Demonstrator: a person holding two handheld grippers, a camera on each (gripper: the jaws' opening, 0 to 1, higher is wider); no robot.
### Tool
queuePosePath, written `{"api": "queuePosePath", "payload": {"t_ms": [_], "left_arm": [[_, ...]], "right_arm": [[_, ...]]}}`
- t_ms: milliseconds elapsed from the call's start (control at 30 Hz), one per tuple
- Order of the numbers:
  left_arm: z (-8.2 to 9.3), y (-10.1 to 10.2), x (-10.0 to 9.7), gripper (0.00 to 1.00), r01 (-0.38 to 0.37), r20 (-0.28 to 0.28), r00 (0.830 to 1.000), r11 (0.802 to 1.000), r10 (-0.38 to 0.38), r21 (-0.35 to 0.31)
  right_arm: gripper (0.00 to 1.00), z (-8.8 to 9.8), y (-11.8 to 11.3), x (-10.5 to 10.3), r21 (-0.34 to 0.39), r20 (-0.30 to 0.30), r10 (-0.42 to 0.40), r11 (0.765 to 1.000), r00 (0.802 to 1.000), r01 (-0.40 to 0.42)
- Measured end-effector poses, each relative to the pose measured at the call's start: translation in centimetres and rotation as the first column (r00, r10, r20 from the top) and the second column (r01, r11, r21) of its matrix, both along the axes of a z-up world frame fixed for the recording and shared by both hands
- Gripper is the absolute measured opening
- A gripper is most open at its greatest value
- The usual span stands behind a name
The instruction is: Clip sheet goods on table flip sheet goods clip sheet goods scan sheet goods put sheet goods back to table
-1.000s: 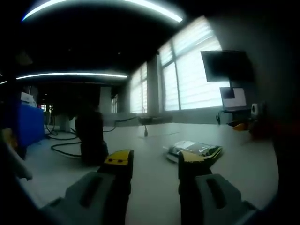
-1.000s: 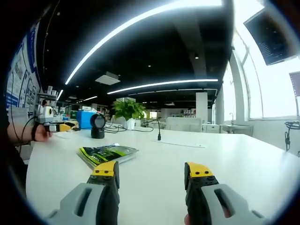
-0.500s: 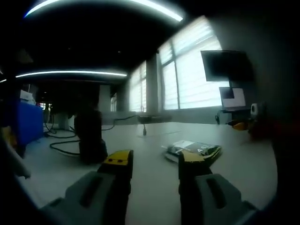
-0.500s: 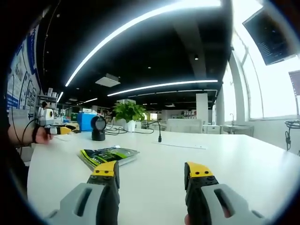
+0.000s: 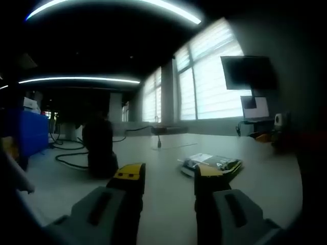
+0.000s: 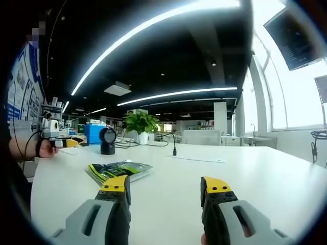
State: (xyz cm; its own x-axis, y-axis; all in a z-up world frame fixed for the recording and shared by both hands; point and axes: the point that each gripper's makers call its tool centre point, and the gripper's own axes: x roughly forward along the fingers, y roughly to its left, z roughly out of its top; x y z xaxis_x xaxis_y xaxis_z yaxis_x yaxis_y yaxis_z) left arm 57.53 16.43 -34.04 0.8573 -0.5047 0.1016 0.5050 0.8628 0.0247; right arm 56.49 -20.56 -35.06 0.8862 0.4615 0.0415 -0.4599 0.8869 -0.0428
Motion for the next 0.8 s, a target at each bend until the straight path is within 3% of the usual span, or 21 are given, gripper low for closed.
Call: {"api": "queuePosePath", "payload": {"t_ms": [433, 700, 800], "left_arm": [[-0.27, -0.08, 0.06, 0.32, -0.002, -0.01, 1.0, 1.0, 0.002, 0.009], [0.26, -0.2, -0.1, 0.32, -0.002, 0.024, 1.0, 1.0, 0.002, 0.027], [0.08, -0.26, -0.04, 0.32, 0.001, 0.008, 1.0, 1.0, -0.001, 0.017]], "right_arm": [[0.5, 0.04, -0.04, -0.05, 0.002, 0.003, -0.003, 1.0, 1.0, 0.003], [0.48, -0.04, 0.05, -0.04, -0.008, 0.004, -0.006, 1.0, 1.0, 0.006], [0.48, -0.08, 0.09, -0.01, -0.009, 0.002, -0.005, 1.0, 1.0, 0.005]]}}
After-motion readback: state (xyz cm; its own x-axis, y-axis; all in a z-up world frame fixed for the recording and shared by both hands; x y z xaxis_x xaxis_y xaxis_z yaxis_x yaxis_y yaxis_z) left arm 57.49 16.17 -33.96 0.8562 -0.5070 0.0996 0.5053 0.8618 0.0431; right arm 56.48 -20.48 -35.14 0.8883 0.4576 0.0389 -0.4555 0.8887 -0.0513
